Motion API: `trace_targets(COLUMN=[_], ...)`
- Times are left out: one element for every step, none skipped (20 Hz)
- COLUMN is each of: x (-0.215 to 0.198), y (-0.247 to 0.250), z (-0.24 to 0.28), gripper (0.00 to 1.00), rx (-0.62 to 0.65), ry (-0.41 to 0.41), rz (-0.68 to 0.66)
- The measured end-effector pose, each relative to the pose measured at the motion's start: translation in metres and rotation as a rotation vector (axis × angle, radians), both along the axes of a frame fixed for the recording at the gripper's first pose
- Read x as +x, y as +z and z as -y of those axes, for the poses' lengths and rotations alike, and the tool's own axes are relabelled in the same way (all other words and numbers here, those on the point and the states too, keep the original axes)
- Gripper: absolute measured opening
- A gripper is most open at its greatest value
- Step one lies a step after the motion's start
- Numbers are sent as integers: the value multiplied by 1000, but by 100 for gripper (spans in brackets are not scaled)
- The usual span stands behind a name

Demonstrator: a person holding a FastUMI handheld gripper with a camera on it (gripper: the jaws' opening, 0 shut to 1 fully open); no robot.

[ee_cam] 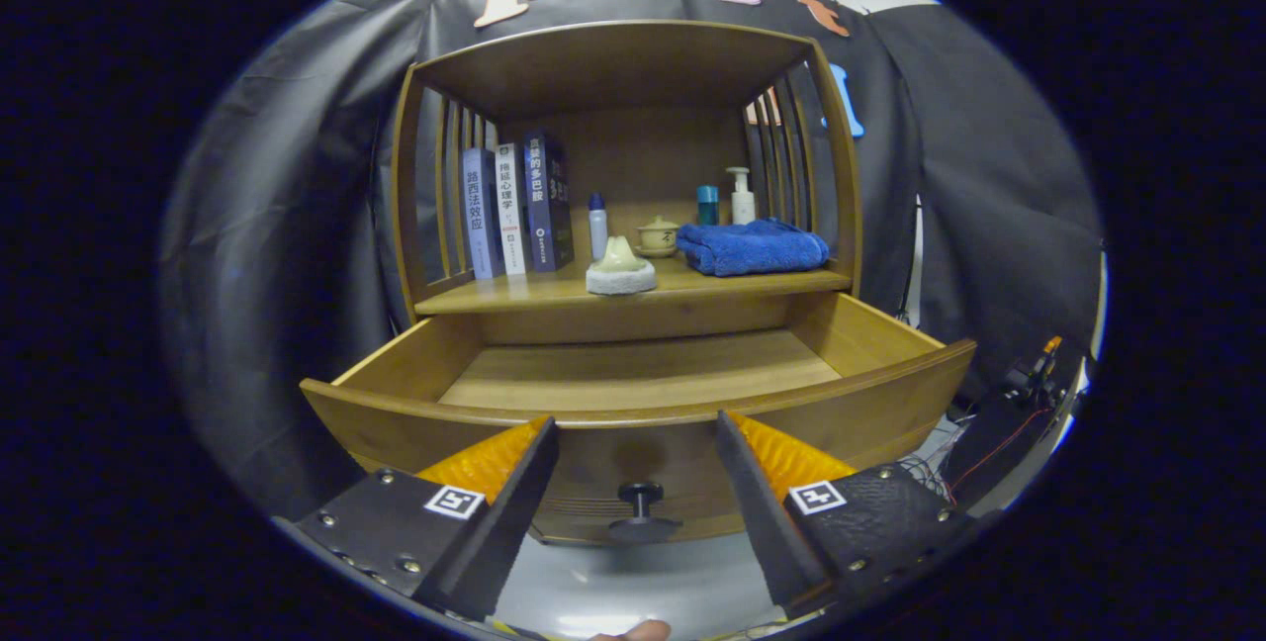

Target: Pull open the drawer, take out the items inside it, and place them on the countertop above the cabinet.

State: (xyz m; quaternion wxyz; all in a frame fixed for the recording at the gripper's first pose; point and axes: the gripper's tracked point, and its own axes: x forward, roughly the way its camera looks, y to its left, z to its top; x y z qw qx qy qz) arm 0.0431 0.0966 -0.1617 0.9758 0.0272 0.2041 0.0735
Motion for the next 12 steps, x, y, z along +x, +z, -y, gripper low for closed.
trace_targets(x=[0,0,1,1,1,1,1,1,1,1,1,1], y=[1,0,0,0,0,0,0,0,0,0,0,0], z=[0,0,0,0,0,0,0,0,0,0,0,1], gripper=[96,96,96,96,96,96,96,96,96,96,96,96], rx=[2,3,3,3,2,3,2,2,1,1,0,0], ry=[0,0,0,0,1,0,0,0,1,1,2,1], rz=[1,2,2,4,3,4,3,2,1,0,-2,-2])
